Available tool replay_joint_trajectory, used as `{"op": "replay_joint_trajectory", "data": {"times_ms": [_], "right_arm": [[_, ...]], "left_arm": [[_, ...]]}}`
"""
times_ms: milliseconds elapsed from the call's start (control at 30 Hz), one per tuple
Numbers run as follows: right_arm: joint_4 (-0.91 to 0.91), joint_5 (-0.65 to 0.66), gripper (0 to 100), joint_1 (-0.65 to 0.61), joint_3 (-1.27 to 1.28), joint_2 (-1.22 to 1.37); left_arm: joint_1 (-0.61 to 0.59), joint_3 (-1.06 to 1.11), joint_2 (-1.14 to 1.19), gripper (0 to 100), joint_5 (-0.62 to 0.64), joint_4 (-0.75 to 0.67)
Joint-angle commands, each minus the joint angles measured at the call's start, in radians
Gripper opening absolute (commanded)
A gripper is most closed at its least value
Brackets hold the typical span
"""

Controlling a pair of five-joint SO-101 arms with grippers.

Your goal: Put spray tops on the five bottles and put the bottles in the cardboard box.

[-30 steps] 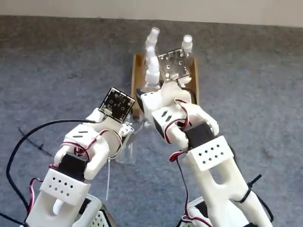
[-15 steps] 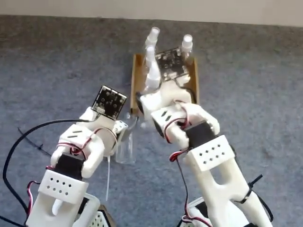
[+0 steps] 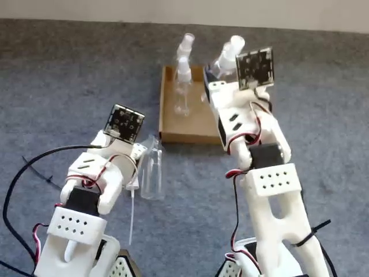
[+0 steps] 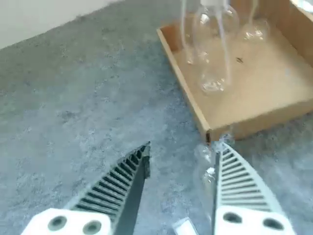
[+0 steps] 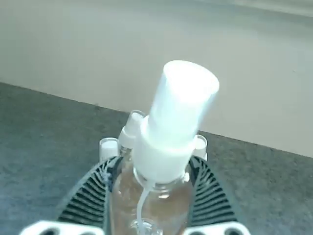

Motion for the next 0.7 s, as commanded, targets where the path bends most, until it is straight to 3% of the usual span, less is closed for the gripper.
{"op": "replay_joint_trajectory", "data": {"times_ms": [0, 367, 667], "right_arm": [[-0.107, 0.014, 0.4, 0.033, 0.058, -0.005], [-0.338, 0.012, 0.4, 0.071, 0.268, -0.002], [-0.444, 0.012, 0.4, 0.077, 0.18, 0.251]], "left_arm": [[-0.084, -0.001, -0.013, 19, 0.005, -0.083], [-0.085, -0.001, -0.01, 19, 0.005, -0.086], [-0.085, -0.001, -0.01, 19, 0.005, -0.084]]}}
